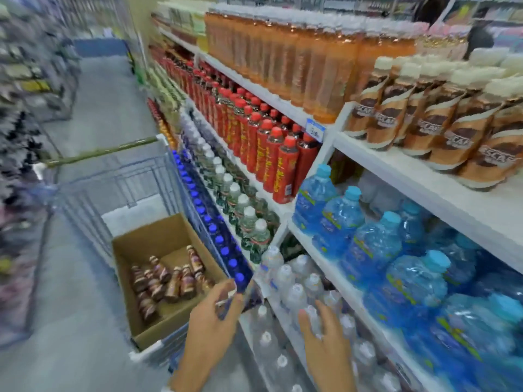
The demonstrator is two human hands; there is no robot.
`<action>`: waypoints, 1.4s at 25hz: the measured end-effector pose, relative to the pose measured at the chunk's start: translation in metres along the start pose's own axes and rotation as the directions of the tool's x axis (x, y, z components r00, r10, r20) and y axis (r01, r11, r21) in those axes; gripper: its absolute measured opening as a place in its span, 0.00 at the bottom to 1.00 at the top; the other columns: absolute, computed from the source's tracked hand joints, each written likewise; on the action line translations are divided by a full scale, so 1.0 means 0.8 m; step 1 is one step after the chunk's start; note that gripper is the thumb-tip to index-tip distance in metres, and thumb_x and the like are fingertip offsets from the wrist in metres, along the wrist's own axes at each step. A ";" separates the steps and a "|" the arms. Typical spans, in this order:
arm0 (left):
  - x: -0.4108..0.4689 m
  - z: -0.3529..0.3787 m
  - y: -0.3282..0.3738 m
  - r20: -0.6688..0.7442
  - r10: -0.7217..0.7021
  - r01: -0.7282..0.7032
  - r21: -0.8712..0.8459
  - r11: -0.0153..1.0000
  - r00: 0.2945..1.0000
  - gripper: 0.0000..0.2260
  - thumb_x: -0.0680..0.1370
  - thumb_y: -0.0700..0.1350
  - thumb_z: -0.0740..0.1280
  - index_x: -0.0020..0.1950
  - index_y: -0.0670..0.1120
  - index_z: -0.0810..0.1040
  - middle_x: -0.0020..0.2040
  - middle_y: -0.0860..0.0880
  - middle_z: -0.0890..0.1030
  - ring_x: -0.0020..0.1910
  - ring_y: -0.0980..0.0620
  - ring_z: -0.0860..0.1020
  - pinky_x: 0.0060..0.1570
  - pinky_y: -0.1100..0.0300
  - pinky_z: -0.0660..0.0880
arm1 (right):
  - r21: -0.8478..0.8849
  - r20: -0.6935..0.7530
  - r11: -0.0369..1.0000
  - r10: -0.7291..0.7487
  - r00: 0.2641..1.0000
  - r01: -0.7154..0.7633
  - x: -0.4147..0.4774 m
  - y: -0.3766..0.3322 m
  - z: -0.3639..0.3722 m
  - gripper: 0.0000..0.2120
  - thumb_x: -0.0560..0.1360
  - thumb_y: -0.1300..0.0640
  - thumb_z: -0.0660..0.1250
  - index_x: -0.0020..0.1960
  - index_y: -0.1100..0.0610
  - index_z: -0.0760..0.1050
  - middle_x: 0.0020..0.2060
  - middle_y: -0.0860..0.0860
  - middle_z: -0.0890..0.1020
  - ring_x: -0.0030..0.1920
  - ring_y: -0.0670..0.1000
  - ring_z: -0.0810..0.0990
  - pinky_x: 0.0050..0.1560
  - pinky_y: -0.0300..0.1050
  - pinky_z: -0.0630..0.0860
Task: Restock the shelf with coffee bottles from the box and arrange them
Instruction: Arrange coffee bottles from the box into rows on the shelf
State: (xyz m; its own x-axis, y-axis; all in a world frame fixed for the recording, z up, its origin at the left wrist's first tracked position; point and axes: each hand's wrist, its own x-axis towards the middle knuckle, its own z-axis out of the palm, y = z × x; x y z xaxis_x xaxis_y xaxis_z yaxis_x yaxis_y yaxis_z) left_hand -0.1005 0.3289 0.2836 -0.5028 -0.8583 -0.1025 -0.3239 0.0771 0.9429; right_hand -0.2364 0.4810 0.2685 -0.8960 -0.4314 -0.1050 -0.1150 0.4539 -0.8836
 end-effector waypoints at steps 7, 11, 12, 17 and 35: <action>0.026 -0.104 -0.102 -0.198 -0.236 0.212 -0.133 0.968 0.951 0.14 0.75 0.40 0.75 0.53 0.58 0.80 0.52 0.57 0.86 0.52 0.65 0.81 0.53 0.69 0.77 | -0.196 0.458 0.979 0.144 0.877 -0.059 0.027 -0.021 0.151 0.29 0.64 0.24 0.61 0.63 0.24 0.62 0.61 0.32 0.69 0.63 0.34 0.67 0.55 0.20 0.62; 0.041 -0.133 -0.141 -0.203 -0.310 0.283 -0.148 0.948 0.929 0.13 0.76 0.45 0.73 0.59 0.56 0.80 0.55 0.58 0.84 0.55 0.63 0.81 0.52 0.71 0.77 | -0.265 0.430 0.959 0.212 0.878 -0.101 0.030 -0.025 0.224 0.22 0.72 0.37 0.68 0.64 0.38 0.72 0.67 0.47 0.76 0.69 0.50 0.72 0.71 0.47 0.68; 0.044 -0.141 -0.147 -0.212 -0.339 0.309 -0.163 0.937 0.917 0.13 0.77 0.46 0.73 0.60 0.55 0.79 0.55 0.59 0.84 0.57 0.63 0.80 0.52 0.72 0.76 | -0.296 0.422 0.950 0.226 0.878 -0.102 0.030 -0.037 0.238 0.17 0.74 0.41 0.69 0.63 0.38 0.74 0.66 0.48 0.77 0.68 0.52 0.73 0.71 0.50 0.68; 0.072 -0.160 -0.173 -0.244 -0.447 0.407 -0.200 0.891 0.860 0.12 0.78 0.48 0.71 0.62 0.56 0.78 0.57 0.59 0.83 0.57 0.61 0.80 0.56 0.64 0.77 | -0.368 0.518 0.929 0.223 0.826 -0.019 0.058 -0.069 0.295 0.19 0.78 0.44 0.67 0.68 0.46 0.73 0.66 0.48 0.77 0.66 0.52 0.75 0.68 0.49 0.70; 0.387 -0.175 -0.398 -0.267 -0.838 0.859 -0.065 0.508 0.475 0.20 0.81 0.52 0.63 0.70 0.45 0.72 0.64 0.40 0.79 0.62 0.38 0.78 0.62 0.51 0.73 | -0.561 0.639 0.828 0.447 0.627 -0.019 0.245 -0.057 0.482 0.22 0.80 0.46 0.66 0.72 0.48 0.71 0.69 0.45 0.75 0.67 0.48 0.73 0.61 0.41 0.69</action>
State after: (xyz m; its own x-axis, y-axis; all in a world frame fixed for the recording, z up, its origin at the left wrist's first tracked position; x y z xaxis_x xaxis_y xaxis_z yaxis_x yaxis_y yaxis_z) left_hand -0.0411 -0.0319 -0.0039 0.2467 -0.6084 -0.7543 -0.5442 -0.7310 0.4116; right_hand -0.2416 0.0751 0.1119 -0.3389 -0.5654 -0.7520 -0.3187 0.8210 -0.4737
